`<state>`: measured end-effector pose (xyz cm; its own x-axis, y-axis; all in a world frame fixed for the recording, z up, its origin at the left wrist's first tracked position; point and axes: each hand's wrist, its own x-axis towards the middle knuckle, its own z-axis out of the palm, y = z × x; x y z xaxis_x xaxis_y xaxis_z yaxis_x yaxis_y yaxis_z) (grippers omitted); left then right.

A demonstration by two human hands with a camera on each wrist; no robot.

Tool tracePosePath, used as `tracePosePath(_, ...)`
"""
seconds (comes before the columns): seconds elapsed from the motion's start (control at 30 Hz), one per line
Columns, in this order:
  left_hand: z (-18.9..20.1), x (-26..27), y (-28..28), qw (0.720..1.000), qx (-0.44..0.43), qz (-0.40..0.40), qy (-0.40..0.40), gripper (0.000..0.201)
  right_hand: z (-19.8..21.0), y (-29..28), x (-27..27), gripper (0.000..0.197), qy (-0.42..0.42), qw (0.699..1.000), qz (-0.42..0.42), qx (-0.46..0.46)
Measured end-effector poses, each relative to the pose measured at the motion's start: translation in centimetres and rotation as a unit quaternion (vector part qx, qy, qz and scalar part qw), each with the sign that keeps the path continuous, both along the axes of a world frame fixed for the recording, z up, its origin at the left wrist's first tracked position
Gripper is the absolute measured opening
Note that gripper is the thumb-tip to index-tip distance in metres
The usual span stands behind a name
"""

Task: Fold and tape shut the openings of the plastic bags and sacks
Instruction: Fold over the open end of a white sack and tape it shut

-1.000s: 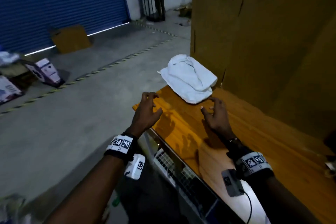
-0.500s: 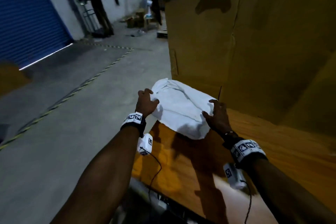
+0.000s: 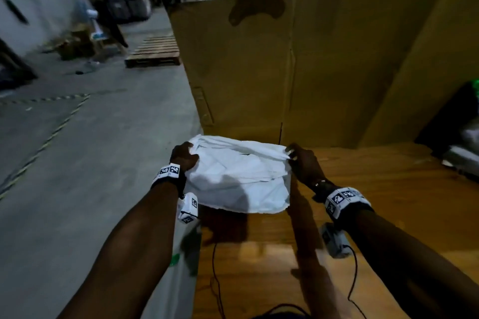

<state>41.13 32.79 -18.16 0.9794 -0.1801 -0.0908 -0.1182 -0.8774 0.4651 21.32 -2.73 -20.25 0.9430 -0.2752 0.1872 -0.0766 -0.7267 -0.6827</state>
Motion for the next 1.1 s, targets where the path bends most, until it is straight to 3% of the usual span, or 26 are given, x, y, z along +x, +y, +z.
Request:
tracePosePath(0.23, 6.2, -0.3, -4.2, 0.993, -0.088, -0.031, -0.076, 0.018, 9.0, -7.5, -1.5, 0.018, -0.021, 0.998, -0.035, 0.043)
tracePosePath(0.37, 11.1, -1.2, -8.7, 0.978, -0.132, -0.093, -0.133, 0.017, 15.4, -12.3, -2.5, 0.014, -0.05, 0.997, -0.043, 0.046)
tracePosePath(0.47, 14.8, -2.6, -12.4, 0.951, -0.222, -0.137, -0.166, 0.02, 20.3, -15.9, -2.8, 0.011, -0.044, 0.997, -0.053, 0.019)
tracePosePath(0.67, 21.9, -5.2, -18.7, 0.931, -0.277, -0.118, -0.206, 0.015, 27.7, -24.2, -5.8, 0.018, -0.054, 0.996, -0.045, -0.06)
tracePosePath(0.8, 27.1, -7.0, -22.4, 0.921, -0.295, -0.096, -0.235, 0.009, 32.1, -28.5, -7.2, 0.017, -0.073, 0.995, -0.073, -0.003)
tracePosePath(0.93, 30.6, -9.3, -25.5, 0.907, -0.276, -0.064, -0.312, 0.012, 36.1, -31.8, -8.8, 0.06, -0.054, 0.992, -0.016, 0.11)
tracePosePath(1.0, 31.4, -10.7, -26.4, 0.925, -0.24, -0.037, -0.292, 0.021, 36.9, -33.0, -9.7, 0.072, -0.051, 0.995, 0.004, 0.081)
tracePosePath(1.07, 31.2, -12.1, -26.9, 0.963, -0.178, -0.027, -0.2, 0.033, 36.8, -33.9, -10.7, 0.075, -0.043, 0.999, 0.02, 0.025)
tracePosePath(1.1, 30.8, -13.1, -27.0, 0.975, -0.159, -0.039, -0.151, 0.029, 36.4, -34.3, -11.2, 0.074, -0.042, 0.999, 0.028, 0.007)
